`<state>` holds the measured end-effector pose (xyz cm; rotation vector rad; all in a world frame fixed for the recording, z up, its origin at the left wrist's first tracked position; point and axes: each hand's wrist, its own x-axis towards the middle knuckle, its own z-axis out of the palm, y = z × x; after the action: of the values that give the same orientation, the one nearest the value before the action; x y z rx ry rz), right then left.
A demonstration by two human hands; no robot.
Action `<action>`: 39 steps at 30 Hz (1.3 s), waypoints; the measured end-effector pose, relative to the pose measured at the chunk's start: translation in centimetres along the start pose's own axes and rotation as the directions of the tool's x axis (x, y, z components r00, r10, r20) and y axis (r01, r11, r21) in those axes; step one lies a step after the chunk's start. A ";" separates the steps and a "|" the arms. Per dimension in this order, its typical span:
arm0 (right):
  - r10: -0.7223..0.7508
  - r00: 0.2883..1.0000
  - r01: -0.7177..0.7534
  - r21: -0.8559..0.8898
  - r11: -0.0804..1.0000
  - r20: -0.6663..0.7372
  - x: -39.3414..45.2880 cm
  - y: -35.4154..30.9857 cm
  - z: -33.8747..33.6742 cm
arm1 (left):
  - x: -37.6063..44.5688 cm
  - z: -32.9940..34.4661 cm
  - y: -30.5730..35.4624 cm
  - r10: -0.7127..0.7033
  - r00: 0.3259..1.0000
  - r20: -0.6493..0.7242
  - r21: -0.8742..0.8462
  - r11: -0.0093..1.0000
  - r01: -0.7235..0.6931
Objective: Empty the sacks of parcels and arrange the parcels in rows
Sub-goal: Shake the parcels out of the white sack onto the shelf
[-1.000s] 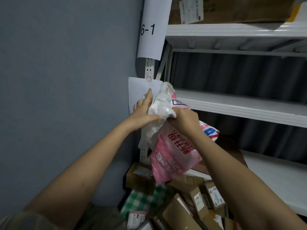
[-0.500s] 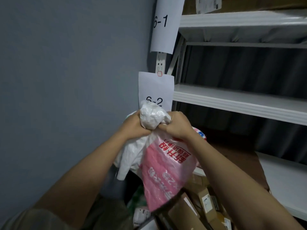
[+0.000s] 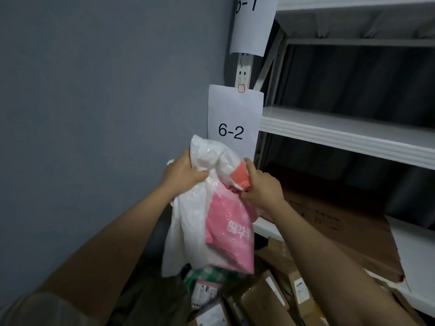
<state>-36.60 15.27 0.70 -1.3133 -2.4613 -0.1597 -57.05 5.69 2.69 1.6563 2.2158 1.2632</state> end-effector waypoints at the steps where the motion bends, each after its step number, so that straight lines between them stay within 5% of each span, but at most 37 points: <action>1: 0.028 0.999 -0.028 0.005 1.000 -0.033 0.2 -0.2 0.8 | 0.2 0.2 -0.2 -0.011 1.000 0.019 -0.012 1.000 0.012; 5: 0.164 0.985 -0.155 0.129 0.979 -0.061 1.3 -1.4 3.9 | 1.0 1.1 -1.5 -0.079 0.996 0.048 0.007 0.997 0.078; 12: 0.372 0.906 -0.424 0.452 0.785 0.203 3.2 -3.6 9.7 | 2.5 3.2 -5.0 -0.119 0.982 0.147 -0.042 0.991 0.127; 19: 0.403 0.807 -0.590 0.607 0.532 0.431 2.9 -4.8 16.2 | 3.2 5.7 -7.9 -0.123 0.935 0.333 0.166 0.984 0.070; 26: 0.255 0.719 -0.693 0.644 0.323 0.646 2.8 -3.1 19.2 | 3.4 11.0 -8.4 -0.050 0.965 0.257 0.443 0.894 -0.072; 32: 0.036 0.609 -0.580 0.414 0.701 0.792 3.5 0.0 21.0 | 3.7 14.9 -8.4 -0.021 0.940 0.341 0.563 0.805 -0.187; 35: 0.076 0.574 -0.454 0.239 0.858 0.815 4.3 1.6 23.9 | 4.6 16.6 -8.7 -0.026 0.921 0.389 0.517 0.833 -0.195; 39: 0.189 0.571 -0.365 0.041 0.930 0.799 5.0 2.4 26.6 | 5.7 18.8 -9.4 -0.018 0.905 0.424 0.544 0.804 -0.239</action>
<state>-43.82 27.39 -22.57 -1.9485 -2.7293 0.9431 -56.52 20.17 -13.62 2.0319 2.3733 0.1564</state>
